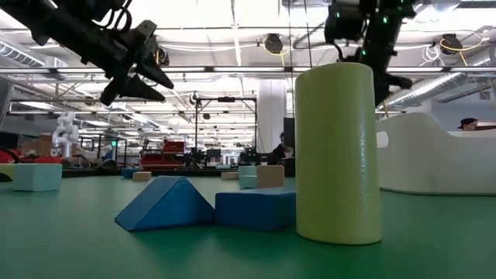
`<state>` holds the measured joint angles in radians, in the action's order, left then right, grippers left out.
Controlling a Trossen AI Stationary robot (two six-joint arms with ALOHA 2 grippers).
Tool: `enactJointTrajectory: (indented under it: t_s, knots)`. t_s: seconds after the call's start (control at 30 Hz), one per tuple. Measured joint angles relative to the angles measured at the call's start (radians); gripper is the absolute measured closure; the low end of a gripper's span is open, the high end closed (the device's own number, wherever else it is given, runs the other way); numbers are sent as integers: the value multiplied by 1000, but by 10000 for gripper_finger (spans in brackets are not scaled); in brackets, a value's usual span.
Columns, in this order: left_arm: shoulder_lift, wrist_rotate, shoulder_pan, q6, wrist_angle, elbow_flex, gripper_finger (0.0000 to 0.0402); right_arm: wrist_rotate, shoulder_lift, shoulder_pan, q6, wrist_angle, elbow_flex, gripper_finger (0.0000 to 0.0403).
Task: Sort & place blocks by color
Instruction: Put the top yellow block into the transparent bin, then put the top left brown block into the white bin
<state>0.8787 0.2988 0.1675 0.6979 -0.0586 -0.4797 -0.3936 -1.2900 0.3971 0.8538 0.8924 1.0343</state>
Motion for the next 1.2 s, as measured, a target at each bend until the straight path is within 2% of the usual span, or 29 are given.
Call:
enactJointTrajectory:
  t_s: [0.1, 0.23, 0.33, 0.47, 0.57, 0.73, 0.87, 1.03, 1.2]
  knots:
    - [0, 0, 18, 8, -37, 0, 229, 3, -1, 21, 52, -2, -68, 276]
    - [0, 13, 48, 68, -152, 0, 229, 34, 1, 29, 95, -19, -148, 219]
    - [0, 59, 72, 132, -276, 0, 229, 56, 2, 23, 93, -72, -183, 193]
    - [0, 81, 111, 180, -399, 0, 229, 58, 2, 14, 60, -176, -204, 183]
    - [12, 78, 134, 178, -419, 0, 229, 58, 3, 14, 45, -240, -205, 182]
    - [96, -8, 159, 178, -386, -2, 224, 85, 10, 17, 11, -338, -205, 180]
    - [202, -65, 170, 231, -391, -2, 191, 111, 28, 22, -14, -412, -205, 180]
    - [290, -74, 185, 282, -377, -1, 122, 112, 66, 42, -66, -467, -205, 179]
    - [293, -82, 186, 386, -219, -1, 68, 112, 119, 78, -154, -470, -205, 179]
